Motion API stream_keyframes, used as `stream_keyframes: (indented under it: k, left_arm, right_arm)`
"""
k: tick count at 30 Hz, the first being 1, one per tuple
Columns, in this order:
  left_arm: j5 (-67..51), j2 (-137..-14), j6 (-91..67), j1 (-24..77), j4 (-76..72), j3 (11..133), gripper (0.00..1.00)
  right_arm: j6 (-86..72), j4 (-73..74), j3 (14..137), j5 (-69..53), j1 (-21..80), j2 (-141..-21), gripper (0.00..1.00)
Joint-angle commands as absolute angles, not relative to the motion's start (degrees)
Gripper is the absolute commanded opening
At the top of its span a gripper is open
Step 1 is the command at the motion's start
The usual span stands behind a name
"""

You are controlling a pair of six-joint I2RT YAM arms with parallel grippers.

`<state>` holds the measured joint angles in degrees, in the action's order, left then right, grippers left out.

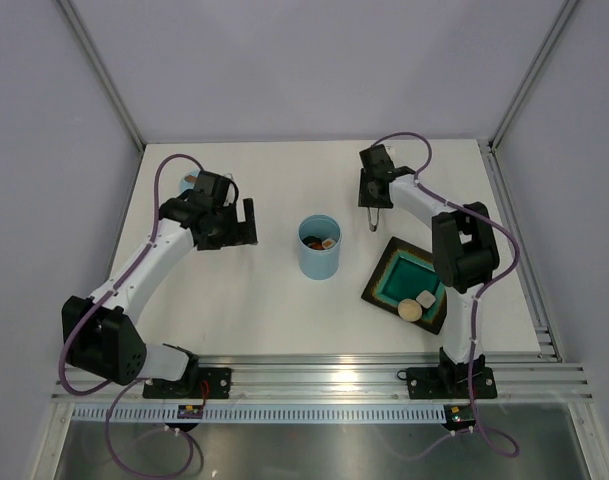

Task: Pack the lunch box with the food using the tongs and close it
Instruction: Place the clamp at the center of the board, then pick up the box lid from the center of the board.

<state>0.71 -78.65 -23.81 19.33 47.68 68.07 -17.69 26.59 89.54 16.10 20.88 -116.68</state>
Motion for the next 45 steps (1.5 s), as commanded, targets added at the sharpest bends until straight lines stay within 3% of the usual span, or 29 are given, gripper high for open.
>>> stream_keyframes:
  k: [1, 7, 14, 21, 28, 36, 42, 45]
  left_arm:
    - [2.20, -76.38, -23.82, 18.37, 47.81, 66.98, 0.99]
    - [2.90, -75.32, -23.38, 17.32, 48.51, 67.41, 0.99]
    - [2.37, -75.50, -23.82, 16.17, 48.51, 67.67, 0.99]
    - [3.43, -76.38, -25.05, 15.21, 49.22, 69.70, 0.99]
    - [1.76, -79.53, -27.16, 13.10, 49.30, 70.39, 0.99]
    - [4.66, -86.13, -30.40, 4.05, 55.19, 83.65, 0.99]
    - [8.96, -95.69, -36.57, 0.71, 54.83, 95.25, 0.89]
    - [7.82, -104.57, -34.63, -2.45, 56.59, 107.64, 0.86]
  right_arm:
    - [-16.52, 24.96, 96.57, 11.08, 20.57, -119.35, 0.54]
    - [-16.44, 29.53, 103.00, 11.33, 20.48, -121.47, 0.85]
    - [-15.12, 34.71, 108.02, 13.44, 20.13, -114.44, 0.99]
    - [-16.35, 40.41, 107.05, 16.52, 19.86, -103.64, 0.99]
    - [-19.42, 41.84, 91.97, 14.60, 19.78, -90.10, 0.99]
    - [-22.67, 43.33, 78.93, 13.10, 19.78, -76.47, 1.00]
    - [-23.73, 43.33, 77.17, 8.63, 19.86, -72.60, 0.97]
    - [-23.12, 44.99, 78.74, 7.48, 19.78, -71.72, 0.96]
